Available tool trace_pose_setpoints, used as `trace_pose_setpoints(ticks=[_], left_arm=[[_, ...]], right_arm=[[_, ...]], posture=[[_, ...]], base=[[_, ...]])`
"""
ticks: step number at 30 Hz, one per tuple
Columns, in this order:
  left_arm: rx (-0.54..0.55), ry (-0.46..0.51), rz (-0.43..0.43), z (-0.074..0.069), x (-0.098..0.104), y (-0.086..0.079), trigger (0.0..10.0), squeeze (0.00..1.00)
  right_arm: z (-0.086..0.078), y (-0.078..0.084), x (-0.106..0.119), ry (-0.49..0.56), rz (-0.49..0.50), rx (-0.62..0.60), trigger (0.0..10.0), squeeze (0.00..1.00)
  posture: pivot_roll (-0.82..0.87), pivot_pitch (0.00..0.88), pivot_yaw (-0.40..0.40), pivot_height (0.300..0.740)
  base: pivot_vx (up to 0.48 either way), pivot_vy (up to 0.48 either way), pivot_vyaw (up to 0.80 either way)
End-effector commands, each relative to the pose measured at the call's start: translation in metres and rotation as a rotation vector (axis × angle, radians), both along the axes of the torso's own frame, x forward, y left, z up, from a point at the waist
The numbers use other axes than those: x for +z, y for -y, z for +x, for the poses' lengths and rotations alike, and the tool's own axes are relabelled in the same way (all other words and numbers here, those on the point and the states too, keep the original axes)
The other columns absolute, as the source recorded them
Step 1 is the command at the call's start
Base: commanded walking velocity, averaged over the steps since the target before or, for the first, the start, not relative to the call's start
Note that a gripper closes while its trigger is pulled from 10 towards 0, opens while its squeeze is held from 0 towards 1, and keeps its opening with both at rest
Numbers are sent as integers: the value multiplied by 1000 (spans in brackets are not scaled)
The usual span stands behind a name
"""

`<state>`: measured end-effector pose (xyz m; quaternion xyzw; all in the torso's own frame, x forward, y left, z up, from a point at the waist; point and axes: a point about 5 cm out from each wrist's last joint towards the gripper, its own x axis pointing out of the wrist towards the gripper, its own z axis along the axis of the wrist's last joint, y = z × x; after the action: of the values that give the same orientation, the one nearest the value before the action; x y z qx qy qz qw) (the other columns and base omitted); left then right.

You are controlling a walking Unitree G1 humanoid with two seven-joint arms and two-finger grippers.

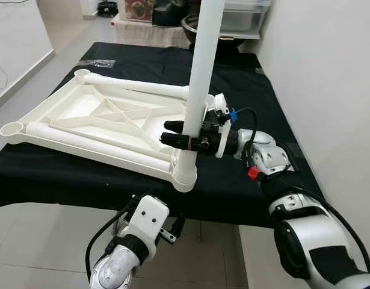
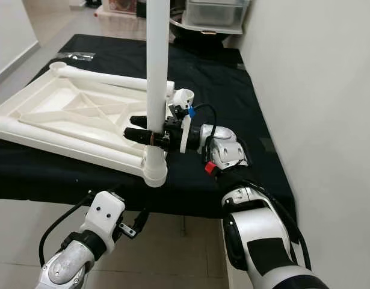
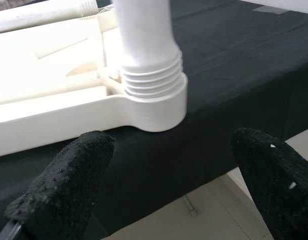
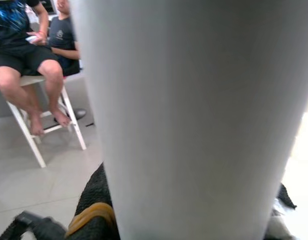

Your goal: Building children table

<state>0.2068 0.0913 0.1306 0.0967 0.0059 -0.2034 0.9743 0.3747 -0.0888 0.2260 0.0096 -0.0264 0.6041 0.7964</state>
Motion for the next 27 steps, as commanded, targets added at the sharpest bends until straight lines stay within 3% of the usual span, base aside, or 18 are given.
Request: trace_pose_setpoints(ticks=[1, 2, 3, 4, 7, 8, 9, 11, 12, 13, 15, 17, 19, 22, 23, 25, 26, 27], left_arm=[[-1, -6, -4, -2, -1, 2, 10000, 0], [-1, -6, -4, -2, -1, 2, 10000, 0], [-3, -7, -6, -2, -2, 3, 10000, 0], [-3, -7, -6, -2, -2, 3, 10000, 0], [-8, -7, -5, -2, -2, 3, 10000, 0], [-8, -7, -5, -2, -2, 3, 10000, 0], [-10, -7, -5, -2, -2, 3, 10000, 0], [-10, -6, -4, -2, -2, 3, 10000, 0], [-10, -6, -3, -1, -2, 2, 10000, 0], [-10, -6, -3, -1, -2, 2, 10000, 0], [-10, -7, -3, -1, -2, 2, 10000, 0], [-9, -7, -1, 0, -3, 1, 10000, 0], [-5, -7, 2, 0, -3, 1, 10000, 0], [-3, -7, 3, 0, -3, 0, 10000, 0], [-3, -7, 4, 1, -3, 0, 10000, 0], [-3, -7, 4, 1, -3, 0, 10000, 0], [-4, -8, 6, 1, -3, 0, 10000, 0], [-5, -8, 6, 1, -3, 1, 10000, 0]], right_arm=[[5, 0, 0, -10, 12, -77, 0, 0], [5, 0, 0, -10, 12, -77, 0, 0], [10, 9, -4, -9, 20, -223, 0, 0], [10, 9, -4, -9, 20, -223, 0, 0], [23, 26, -12, -20, 9, -578, 0, 0], [23, 26, -12, -20, 9, -578, 0, 0], [29, 36, -15, -42, -6, -772, 0, 0], [31, 40, -16, -54, -16, -855, 0, 0], [35, 59, -20, -94, -28, -1150, 0, 0], [35, 59, -20, -94, -28, -1150, 0, 0], [34, 68, -23, -118, -15, -1279, 0, 0], [28, 76, -30, -183, 23, -1493, 0, 0], [18, 69, -37, -252, 82, -1631, 0, 0], [16, 62, -38, -262, 90, -1646, 0, 0], [15, 52, -39, -274, 99, -1633, 2275, 0], [15, 52, -39, -274, 99, -1633, 2275, 0], [17, 34, -33, -235, 168, -1537, 10000, 0], [18, 30, -30, -213, 193, -1508, 10000, 0]], posture=[[160, 60, -131, 740], [160, 60, -131, 740], [155, 56, -132, 740], [155, 56, -132, 740], [152, 56, -127, 740], [152, 56, -127, 740], [144, 53, -118, 740], [144, 53, -118, 740], [137, 53, -115, 740], [137, 53, -115, 740], [135, 52, -113, 740], [140, 54, -112, 740], [144, 55, -113, 740], [144, 55, -113, 740], [146, 54, -111, 740], [146, 54, -111, 740], [151, 54, -112, 740], [151, 54, -112, 740]], base=[[0, 0, 0], [0, 0, 0], [0, 0, 0], [0, 0, 0], [0, 0, 0], [0, 0, 0], [0, 0, 0], [0, 0, 0], [0, 0, 0], [0, 0, 0], [0, 0, 0], [0, 0, 0], [0, 0, 0], [0, 0, 0], [0, 0, 0], [0, 0, 0], [0, 0, 0], [0, 0, 0]])
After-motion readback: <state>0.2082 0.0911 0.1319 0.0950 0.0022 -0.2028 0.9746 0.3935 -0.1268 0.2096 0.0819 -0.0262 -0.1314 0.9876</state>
